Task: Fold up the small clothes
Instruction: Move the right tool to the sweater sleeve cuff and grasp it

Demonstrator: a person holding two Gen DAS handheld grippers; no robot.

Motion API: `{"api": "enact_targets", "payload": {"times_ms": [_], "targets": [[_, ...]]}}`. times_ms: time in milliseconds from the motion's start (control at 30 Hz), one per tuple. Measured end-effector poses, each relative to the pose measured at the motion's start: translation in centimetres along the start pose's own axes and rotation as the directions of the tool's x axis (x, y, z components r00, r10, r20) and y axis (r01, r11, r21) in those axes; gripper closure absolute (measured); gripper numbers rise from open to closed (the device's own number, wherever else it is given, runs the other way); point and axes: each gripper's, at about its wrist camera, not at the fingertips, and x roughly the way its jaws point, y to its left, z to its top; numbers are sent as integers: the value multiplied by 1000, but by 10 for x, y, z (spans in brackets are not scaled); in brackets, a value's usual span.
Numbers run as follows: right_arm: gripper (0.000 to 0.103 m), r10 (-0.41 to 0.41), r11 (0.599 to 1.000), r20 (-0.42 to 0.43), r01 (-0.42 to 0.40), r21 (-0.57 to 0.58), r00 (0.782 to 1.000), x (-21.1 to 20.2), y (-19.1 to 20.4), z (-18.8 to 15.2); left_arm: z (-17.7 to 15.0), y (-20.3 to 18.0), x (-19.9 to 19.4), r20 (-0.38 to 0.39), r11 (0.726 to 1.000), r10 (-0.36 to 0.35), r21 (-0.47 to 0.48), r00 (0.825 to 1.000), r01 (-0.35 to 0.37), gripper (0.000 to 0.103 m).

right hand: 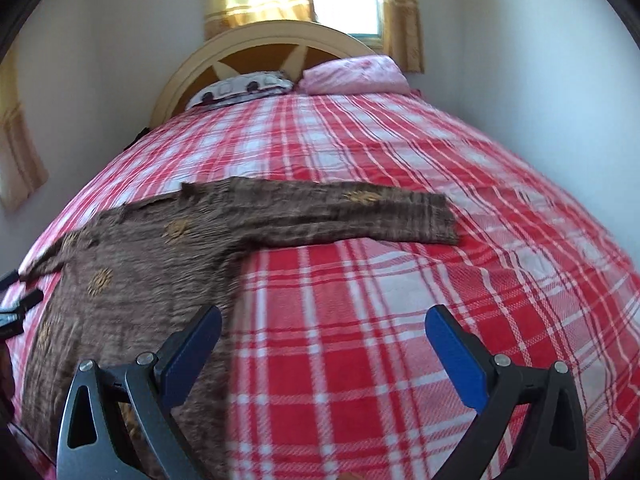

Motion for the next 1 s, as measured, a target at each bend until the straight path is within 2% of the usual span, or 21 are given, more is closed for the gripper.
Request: {"api": "enact_targets", "payload": {"times_ms": [200,267,333,500,600,733,933,967,1000], "targets": [[2,6,992,-26,-2,129,1000,31,-55,24,17,-26,33,-11,999,-27,45,1000,27,0],[5,5,986,-27,0,167,1000,42,-75,32,20,-31,44,-17,998,-35,52,999,36,0],[22,0,980,-38,7,200,999,54,-91,39,22,-34,56,-27,998,-35,54,999,36,0],[23,6,955,-67,14,298,998,85,-129,55,24,-34,81,-59,998,-17,58,998,20,0],[38,22,944,-84,7,329,996,100,-141,60,28,-32,92,-74,999,-16,51,997,20,0],[42,39,930,-121,8,367,992,121,-150,62,31,-33,102,-91,999,-23,39,996,27,0],[42,44,941,-137,6,340,990,135,-142,65,30,-28,118,-152,999,-49,4,987,50,0],[44,42,943,-139,6,332,989,137,-140,66,29,-27,120,-161,998,-58,-5,985,58,0],[50,39,948,-144,9,319,989,139,-136,67,30,-26,121,-165,998,-63,-13,984,62,0]]}}
